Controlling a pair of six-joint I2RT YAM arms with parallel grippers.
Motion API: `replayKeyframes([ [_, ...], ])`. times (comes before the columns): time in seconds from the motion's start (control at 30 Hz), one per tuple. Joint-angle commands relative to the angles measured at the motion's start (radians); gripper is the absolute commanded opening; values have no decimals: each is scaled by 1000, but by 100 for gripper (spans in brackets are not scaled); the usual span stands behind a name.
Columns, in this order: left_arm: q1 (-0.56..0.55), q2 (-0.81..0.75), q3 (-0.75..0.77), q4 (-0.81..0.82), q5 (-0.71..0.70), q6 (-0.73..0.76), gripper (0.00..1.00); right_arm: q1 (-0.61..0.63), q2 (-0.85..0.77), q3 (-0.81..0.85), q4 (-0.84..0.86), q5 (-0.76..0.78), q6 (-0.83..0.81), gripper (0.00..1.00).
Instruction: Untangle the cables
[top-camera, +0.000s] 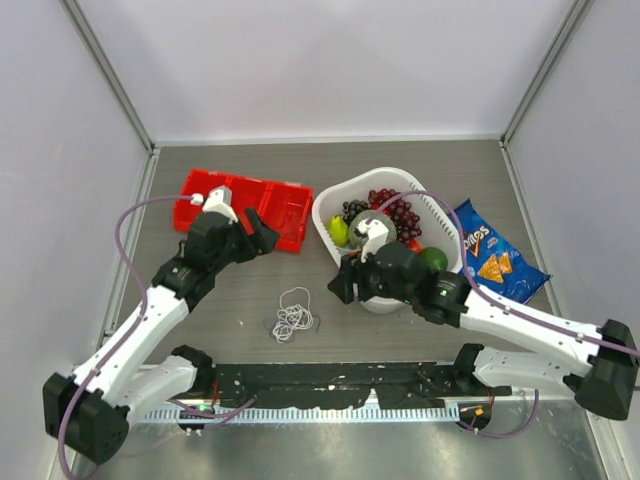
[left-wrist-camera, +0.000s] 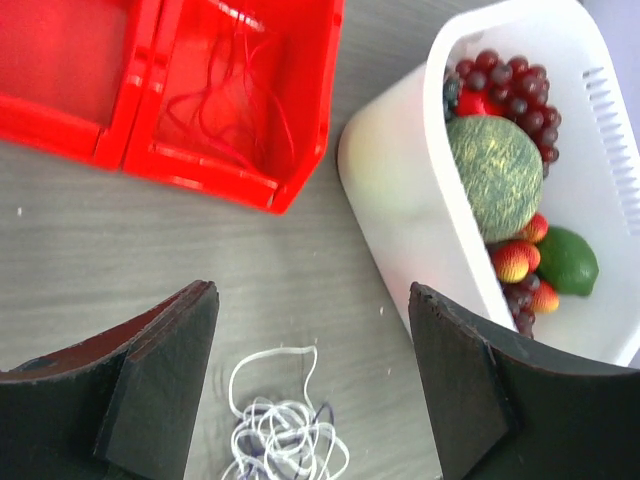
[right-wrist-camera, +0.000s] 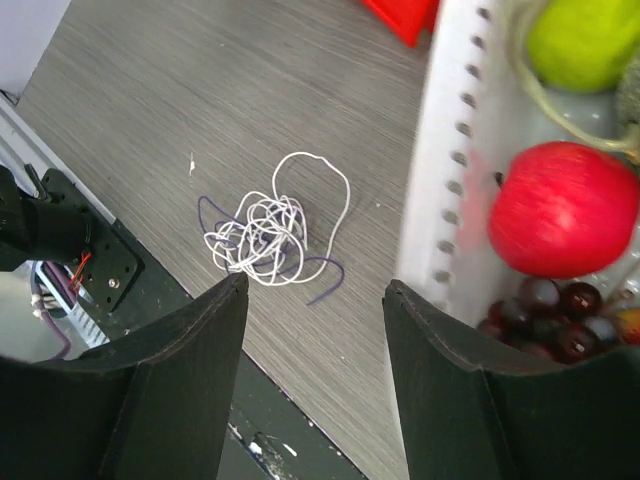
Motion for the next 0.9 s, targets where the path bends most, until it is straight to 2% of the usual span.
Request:
replayKeyframes([
  [0.0,4,-161,-100,-95,33,-21,82,59,151,49,132,23,8,62],
  [0.1,4,-283,-163,-152,-51,-56,83,139,322,141,120,153,16,58],
  [0.2,6,-394,-215,-198,-108,-105,83,184,420,213,91,268,26,57],
  [0.3,6,-491,-253,-247,-138,-148,82,198,503,256,98,272,46,54],
  [0.4,6,-528,-298,-226,-99,-151,82,207,535,229,159,238,86,52],
  [0.47,4,-517,-310,-220,-69,-156,81,213,546,208,183,229,103,51],
  [0.53,6,-485,-327,-194,-27,-163,80,213,555,194,183,236,108,46],
  [0.67,6,-384,-393,-56,104,-199,78,214,566,180,198,223,108,39],
  [0.77,4,-240,-414,82,195,-211,71,219,578,169,213,200,114,37],
  [0.87,3,-97,-387,136,223,-193,68,236,585,151,224,206,117,37],
])
